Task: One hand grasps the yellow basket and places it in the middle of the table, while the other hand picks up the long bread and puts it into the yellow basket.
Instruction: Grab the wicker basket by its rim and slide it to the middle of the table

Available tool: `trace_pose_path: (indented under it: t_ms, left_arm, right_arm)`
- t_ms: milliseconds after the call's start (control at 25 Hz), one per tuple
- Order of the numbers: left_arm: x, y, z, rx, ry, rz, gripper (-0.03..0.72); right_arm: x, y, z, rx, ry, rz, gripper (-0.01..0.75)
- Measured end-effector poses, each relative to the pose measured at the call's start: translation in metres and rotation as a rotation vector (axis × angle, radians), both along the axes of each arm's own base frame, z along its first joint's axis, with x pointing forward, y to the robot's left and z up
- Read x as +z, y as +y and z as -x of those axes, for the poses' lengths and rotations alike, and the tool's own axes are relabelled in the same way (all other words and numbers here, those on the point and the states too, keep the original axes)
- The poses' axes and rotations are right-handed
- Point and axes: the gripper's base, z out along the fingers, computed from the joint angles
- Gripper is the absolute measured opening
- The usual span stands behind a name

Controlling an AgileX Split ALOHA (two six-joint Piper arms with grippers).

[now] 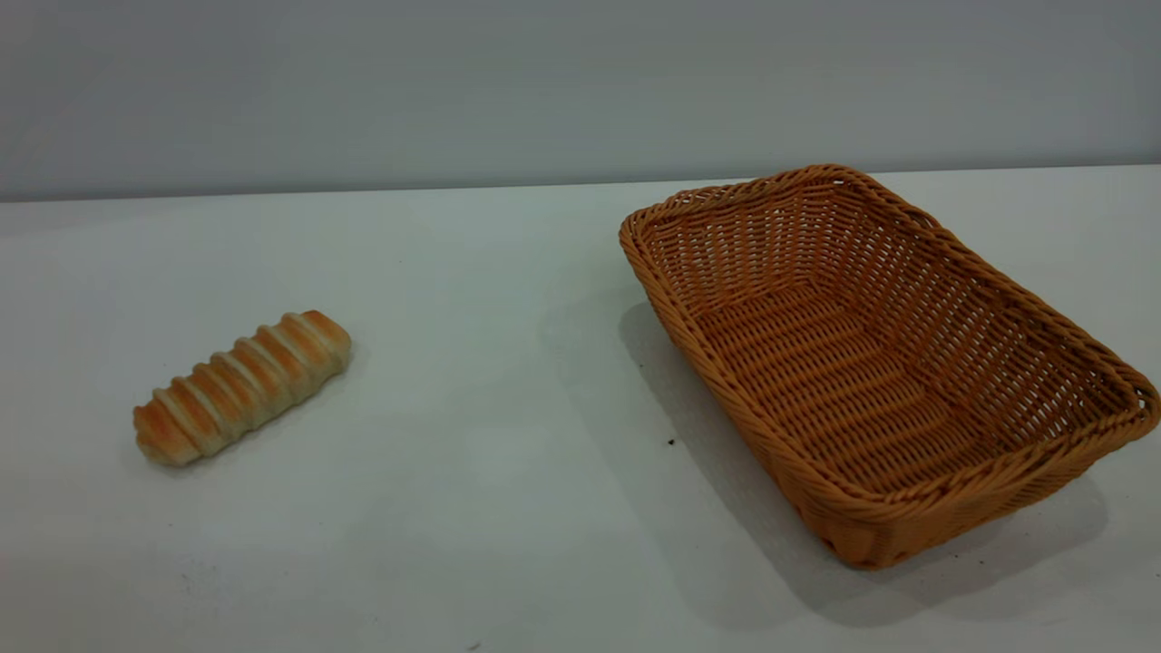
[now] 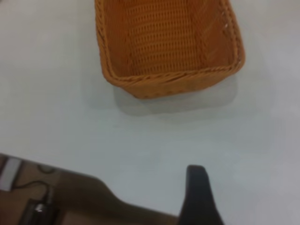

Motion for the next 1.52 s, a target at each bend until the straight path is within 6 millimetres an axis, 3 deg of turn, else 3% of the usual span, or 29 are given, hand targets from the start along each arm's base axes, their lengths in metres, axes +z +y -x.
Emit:
trace_pose_path:
  t_ms: [200, 360, 640, 880, 1080, 1520]
  left_arm:
    - [0.011, -0.005, -0.051, 0.033, 0.004, 0.095, 0.530]
    - [0.007, -0.011, -0.094, 0.056, 0.051, 0.171, 0.529]
    - [-0.016, -0.012, -0.144, 0.087, 0.145, 0.155, 0.529]
    - [-0.024, -0.013, -0.154, 0.095, 0.182, 0.151, 0.529]
    - [-0.023, -0.013, -0.154, 0.099, 0.182, 0.168, 0.529]
    - [-0.024, -0.014, -0.153, 0.102, 0.193, 0.194, 0.529]
  right_arm:
    - [0.006, 0.009, -0.029, -0.065, 0.038, -0.076, 0.535]
    - [0.007, 0.020, -0.065, -0.113, 0.049, -0.128, 0.530]
    - [-0.022, 0.041, -0.132, -0.226, 0.214, -0.195, 0.521]
    - [-0.049, 0.056, -0.177, -0.318, 0.353, -0.225, 0.521]
    - [-0.065, 0.063, -0.203, -0.414, 0.394, -0.291, 0.519]
    - [-0.103, 0.041, -0.225, -0.661, 0.514, -0.357, 0.519]
